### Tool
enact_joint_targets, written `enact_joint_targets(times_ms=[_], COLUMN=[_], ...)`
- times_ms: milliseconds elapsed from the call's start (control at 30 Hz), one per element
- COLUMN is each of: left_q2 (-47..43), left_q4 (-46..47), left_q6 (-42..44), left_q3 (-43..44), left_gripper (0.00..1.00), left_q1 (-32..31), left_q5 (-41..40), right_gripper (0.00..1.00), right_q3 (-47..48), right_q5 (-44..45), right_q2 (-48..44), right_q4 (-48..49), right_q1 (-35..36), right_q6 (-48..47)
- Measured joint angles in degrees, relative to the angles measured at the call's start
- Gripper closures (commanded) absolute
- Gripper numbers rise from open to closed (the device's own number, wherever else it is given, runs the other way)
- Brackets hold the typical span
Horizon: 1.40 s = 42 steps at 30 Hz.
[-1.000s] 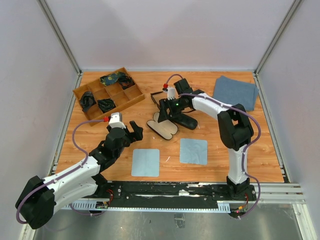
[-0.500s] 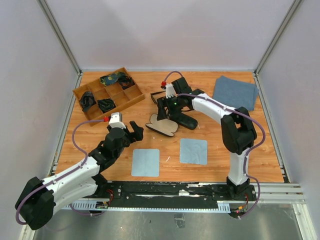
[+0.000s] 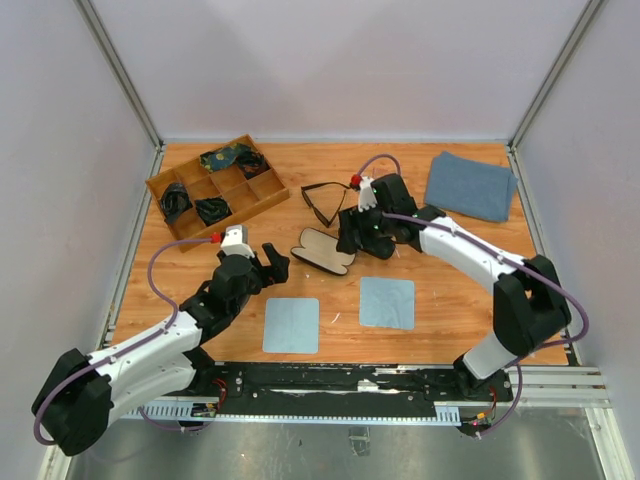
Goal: Organize the sunglasses
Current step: Place the sunglasses case at the center of the board.
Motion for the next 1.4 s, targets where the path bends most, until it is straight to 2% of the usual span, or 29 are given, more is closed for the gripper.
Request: enact_joint_targets(times_ms=[267, 433, 633, 800, 1067, 1400], left_q2=[2.78, 3.28, 1.73, -2.97, -9.33, -9.79], left_q4=[1.60, 1.95, 1.36, -1.27, -6.25, -8.13], left_q6=[-0.37, -0.44, -0.39, -0.17, 0.48, 1.38], left_q3=[0.00, 0.00, 0.00, 0.02, 1.05, 1.73], left_gripper=[0.01, 0.01, 0.01, 0.00, 0.00, 0.00], left_q1=[0.00, 0.00, 0.00, 0.00, 0.00, 0.00], left_q5=[1.75, 2.32, 2.38, 1.81, 0.07, -0.94], right_gripper=[0.25, 0.25, 0.25, 0.25, 0.25, 0.25], right_q3=[-13.11, -17.03, -17.84, -16.46, -12.46, -9.64], right_q5=[7.06, 7.87, 8.52, 9.07, 9.01, 9.90], right_q2=[-13.88, -16.81, -12.81, -6.34, 1.22, 4.74], right_q4=[0.63, 2.08, 4.48, 6.05, 8.41, 8.52], right_q1=[0.87, 5.79, 13.20, 17.05, 17.62, 17.62], right_q6=[1.81, 3.21, 5.01, 5.77, 6.19, 6.03])
